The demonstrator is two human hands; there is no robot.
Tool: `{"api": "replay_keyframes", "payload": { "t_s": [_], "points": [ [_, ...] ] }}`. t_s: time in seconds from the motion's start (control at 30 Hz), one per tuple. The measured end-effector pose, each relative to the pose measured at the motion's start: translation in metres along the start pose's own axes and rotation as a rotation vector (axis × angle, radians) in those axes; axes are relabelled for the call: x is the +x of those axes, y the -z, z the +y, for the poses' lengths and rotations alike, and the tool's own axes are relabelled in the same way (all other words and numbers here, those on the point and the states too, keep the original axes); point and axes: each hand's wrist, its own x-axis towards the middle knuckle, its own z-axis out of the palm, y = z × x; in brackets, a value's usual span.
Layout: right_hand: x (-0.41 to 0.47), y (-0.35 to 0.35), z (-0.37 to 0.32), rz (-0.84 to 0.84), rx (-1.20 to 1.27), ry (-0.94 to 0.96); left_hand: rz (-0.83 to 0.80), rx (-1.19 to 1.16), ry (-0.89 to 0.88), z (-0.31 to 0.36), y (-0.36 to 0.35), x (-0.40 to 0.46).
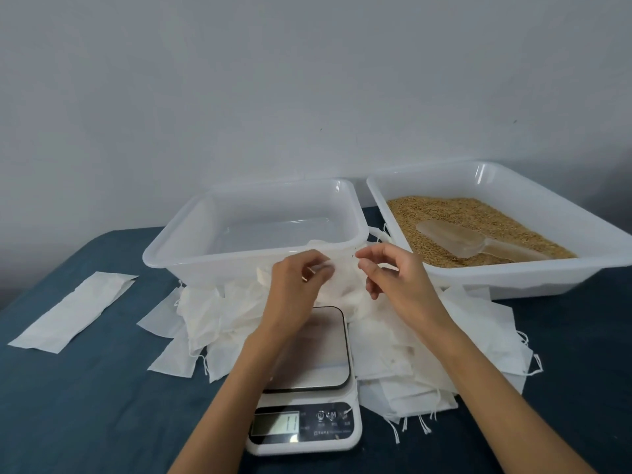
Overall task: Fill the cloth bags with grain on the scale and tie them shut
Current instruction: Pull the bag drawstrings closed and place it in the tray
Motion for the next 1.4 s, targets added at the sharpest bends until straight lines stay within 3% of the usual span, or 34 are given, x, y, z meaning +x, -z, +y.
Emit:
{"api": "replay_keyframes", "payload": {
  "t_s": [0.13,0.3,0.53,0.8,0.97,1.17,1.4],
  "points": [
    [-0.001,-0.004,0.004,-0.074,-0.07,-0.045,0.018,-0.237,0.122,-0.003,0.005,-0.004],
    [-0.002,-0.003,0.005,-0.124,-0.079,-0.029,-0.008,-0.365,0.099,0.001,0.004,-0.007],
    [-0.004,-0.007,0.0,-0.184,-0.056,-0.03,0.017,-0.365,0.095,0.004,0.0,-0.009],
    [-0.004,-0.008,0.005,-0.118,-0.164,-0.01,0.041,-0.424,0.141,0.005,0.004,-0.011],
    [-0.004,-0.004,0.003,-0.053,-0.059,-0.027,0.149,-0.35,0.154,0.009,0.001,-0.015],
    [-0.004,-0.004,0.001,-0.044,0.152,-0.11,-0.138,-0.518,0.083,0.018,-0.004,-0.021],
    [-0.006,-0.006,-0.003,-0.103,0.192,-0.051,-0.123,-0.514,0.11,0.012,-0.006,-0.019]
  ]
}}
